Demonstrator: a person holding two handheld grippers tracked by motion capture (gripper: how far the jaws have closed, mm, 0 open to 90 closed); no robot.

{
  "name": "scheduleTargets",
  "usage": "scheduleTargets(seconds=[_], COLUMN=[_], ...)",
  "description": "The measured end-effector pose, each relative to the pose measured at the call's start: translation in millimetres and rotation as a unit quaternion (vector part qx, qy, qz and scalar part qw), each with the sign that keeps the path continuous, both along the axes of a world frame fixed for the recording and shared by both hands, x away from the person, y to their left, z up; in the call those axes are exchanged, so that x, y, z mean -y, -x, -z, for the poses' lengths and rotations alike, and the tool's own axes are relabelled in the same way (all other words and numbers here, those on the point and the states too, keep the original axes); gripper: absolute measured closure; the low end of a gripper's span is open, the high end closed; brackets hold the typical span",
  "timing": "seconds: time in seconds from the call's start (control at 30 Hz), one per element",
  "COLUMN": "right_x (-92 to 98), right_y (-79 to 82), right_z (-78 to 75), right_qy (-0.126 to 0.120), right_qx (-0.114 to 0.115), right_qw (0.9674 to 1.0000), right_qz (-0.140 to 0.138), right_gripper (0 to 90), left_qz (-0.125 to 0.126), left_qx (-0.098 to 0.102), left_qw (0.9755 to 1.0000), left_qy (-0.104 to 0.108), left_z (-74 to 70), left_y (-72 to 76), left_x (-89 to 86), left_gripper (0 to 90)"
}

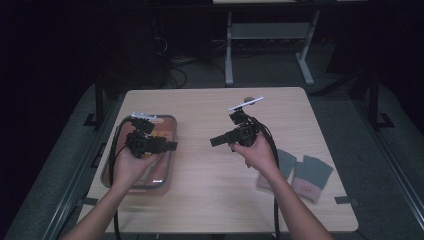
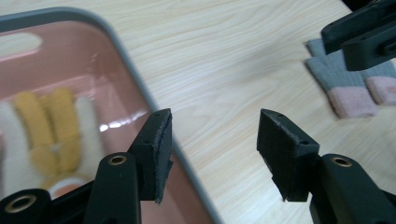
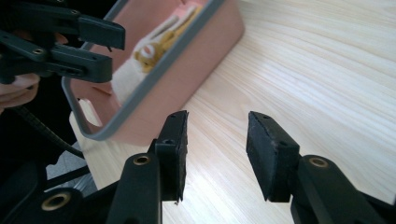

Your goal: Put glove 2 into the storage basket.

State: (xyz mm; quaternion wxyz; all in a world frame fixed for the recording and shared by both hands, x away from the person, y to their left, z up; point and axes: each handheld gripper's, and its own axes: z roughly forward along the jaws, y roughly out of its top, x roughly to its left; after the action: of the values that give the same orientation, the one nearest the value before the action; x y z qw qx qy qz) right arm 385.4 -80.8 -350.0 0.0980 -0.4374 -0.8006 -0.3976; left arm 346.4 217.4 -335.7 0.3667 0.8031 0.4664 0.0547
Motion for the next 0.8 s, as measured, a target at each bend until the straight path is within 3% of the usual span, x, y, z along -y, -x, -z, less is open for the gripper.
scheduleTargets(seconds=[0.2,0.4,0.57,0.8], right_x=[22.0,38.6,53.9,67.4], right_y=[5.1,9.3,10.4,17.4], right_z=[4.4,7.3,11.0,14.8], right_qy=[0.004,0.011,0.029,0.047], right_qx=[-0.005,-0.004,-0.005,0.004], right_qw=[0.9998,0.9995,0.9988,0.9977], right_qz=[0.020,0.029,0.041,0.048], right_gripper=[56.1,54.7,51.0,46.4], left_qz=[0.012,0.022,0.029,0.041], left_qx=[0.005,0.011,0.014,0.029], left_qw=[0.9999,0.9997,0.9995,0.9985], left_qy=[-0.007,0.000,0.002,0.021], left_z=[0.3,0.9,1.9,2.5], left_y=[-0.7,1.3,2.9,8.6], left_x=[20.6,30.7,41.1,65.1], left_gripper=[41.0,37.2,33.3,29.8])
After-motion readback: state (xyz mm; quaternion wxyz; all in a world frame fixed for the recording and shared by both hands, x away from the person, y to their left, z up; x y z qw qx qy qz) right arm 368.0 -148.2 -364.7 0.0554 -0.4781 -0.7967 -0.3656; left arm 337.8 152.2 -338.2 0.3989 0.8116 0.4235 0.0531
